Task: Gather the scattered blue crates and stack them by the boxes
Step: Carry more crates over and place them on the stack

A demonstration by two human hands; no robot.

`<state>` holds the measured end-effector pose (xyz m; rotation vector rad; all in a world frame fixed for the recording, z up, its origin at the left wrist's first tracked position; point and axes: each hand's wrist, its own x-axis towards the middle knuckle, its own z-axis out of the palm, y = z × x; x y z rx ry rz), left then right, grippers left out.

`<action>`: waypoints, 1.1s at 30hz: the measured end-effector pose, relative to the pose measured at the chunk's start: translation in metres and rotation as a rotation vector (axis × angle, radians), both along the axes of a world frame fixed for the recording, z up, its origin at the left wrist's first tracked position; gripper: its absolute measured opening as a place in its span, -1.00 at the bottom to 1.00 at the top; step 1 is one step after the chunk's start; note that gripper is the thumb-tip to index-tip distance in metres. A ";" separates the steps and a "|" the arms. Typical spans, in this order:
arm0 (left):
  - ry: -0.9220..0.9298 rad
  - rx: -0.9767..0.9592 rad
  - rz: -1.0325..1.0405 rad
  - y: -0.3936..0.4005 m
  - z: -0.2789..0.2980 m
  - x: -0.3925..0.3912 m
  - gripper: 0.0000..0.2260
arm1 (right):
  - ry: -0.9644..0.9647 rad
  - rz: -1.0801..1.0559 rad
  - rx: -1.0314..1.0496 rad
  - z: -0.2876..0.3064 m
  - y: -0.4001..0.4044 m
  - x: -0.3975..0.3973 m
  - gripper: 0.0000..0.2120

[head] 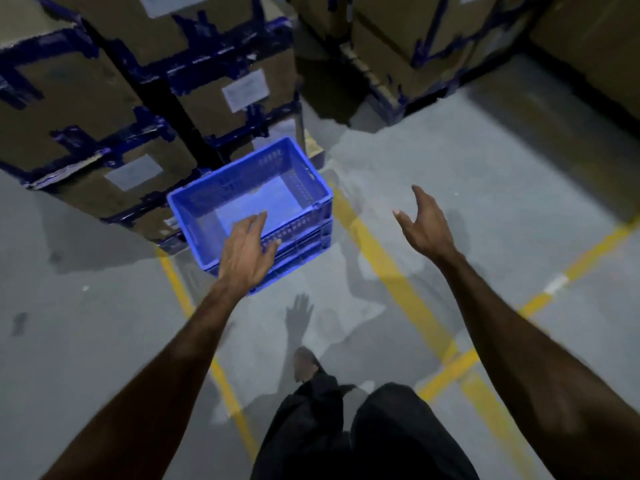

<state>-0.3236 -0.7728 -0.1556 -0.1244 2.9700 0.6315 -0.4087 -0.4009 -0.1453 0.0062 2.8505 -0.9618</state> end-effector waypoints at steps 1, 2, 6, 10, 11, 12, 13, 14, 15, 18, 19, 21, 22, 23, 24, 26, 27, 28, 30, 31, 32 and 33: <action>0.003 0.018 -0.025 0.015 0.004 -0.002 -0.37 | 0.005 -0.038 -0.018 0.000 0.016 0.014 -0.30; 0.002 0.030 -0.051 0.032 0.007 -0.004 -0.37 | 0.006 -0.078 -0.037 -0.001 0.032 0.028 -0.30; 0.016 0.081 -0.159 0.101 0.015 -0.004 -0.37 | -0.005 -0.252 -0.082 -0.001 0.098 0.089 -0.30; 0.008 0.136 -0.256 0.187 0.020 0.004 -0.40 | 0.010 -0.410 -0.129 0.001 0.169 0.158 -0.29; 0.004 0.142 -0.290 0.212 0.021 0.008 -0.40 | 0.010 -0.449 -0.135 0.002 0.188 0.178 -0.29; -0.002 0.149 -0.329 0.237 0.021 0.013 -0.40 | 0.012 -0.491 -0.135 0.003 0.207 0.197 -0.28; -0.013 0.156 -0.368 0.264 0.022 0.017 -0.39 | 0.014 -0.535 -0.134 0.005 0.225 0.216 -0.28; -0.024 0.164 -0.410 0.290 0.023 0.021 -0.39 | 0.016 -0.579 -0.133 0.007 0.243 0.235 -0.28; -0.031 0.171 -0.457 0.317 0.024 0.026 -0.39 | 0.019 -0.623 -0.133 0.009 0.262 0.255 -0.27; -0.045 0.189 -0.594 0.397 0.024 0.041 -0.39 | 0.034 -0.745 -0.115 0.011 0.313 0.314 -0.27; -0.043 0.193 -0.638 0.423 0.025 0.046 -0.39 | 0.032 -0.787 -0.108 0.012 0.329 0.332 -0.27; -0.036 0.210 -0.723 0.475 0.026 0.058 -0.39 | 0.025 -0.880 -0.101 0.014 0.356 0.366 -0.27; -0.032 0.220 -0.763 0.499 0.027 0.064 -0.40 | 0.027 -0.925 -0.098 0.015 0.369 0.382 -0.28; -0.032 0.231 -0.801 0.523 0.029 0.070 -0.40 | 0.031 -0.973 -0.095 0.016 0.381 0.397 -0.29; -0.034 0.239 -0.840 0.545 0.030 0.076 -0.40 | 0.038 -1.023 -0.097 0.017 0.392 0.412 -0.29; -0.031 0.248 -0.932 0.587 0.034 0.087 -0.39 | 0.053 -1.124 -0.107 0.019 0.412 0.440 -0.30; -0.026 0.250 -0.980 0.606 0.036 0.092 -0.39 | 0.058 -1.176 -0.116 0.021 0.420 0.453 -0.30; -0.024 0.251 -1.023 0.626 0.038 0.096 -0.39 | 0.065 -1.226 -0.125 0.022 0.427 0.466 -0.30; -0.021 0.247 -1.107 0.663 0.044 0.106 -0.39 | 0.076 -1.314 -0.134 0.025 0.439 0.491 -0.30; -0.022 0.247 -1.152 0.682 0.046 0.110 -0.39 | 0.082 -1.356 -0.133 0.027 0.445 0.501 -0.30; -0.022 0.249 -1.200 0.700 0.047 0.113 -0.38 | 0.090 -1.400 -0.132 0.028 0.450 0.510 -0.31; -0.026 0.253 -1.245 0.718 0.047 0.117 -0.38 | 0.091 -1.448 -0.135 0.030 0.454 0.520 -0.31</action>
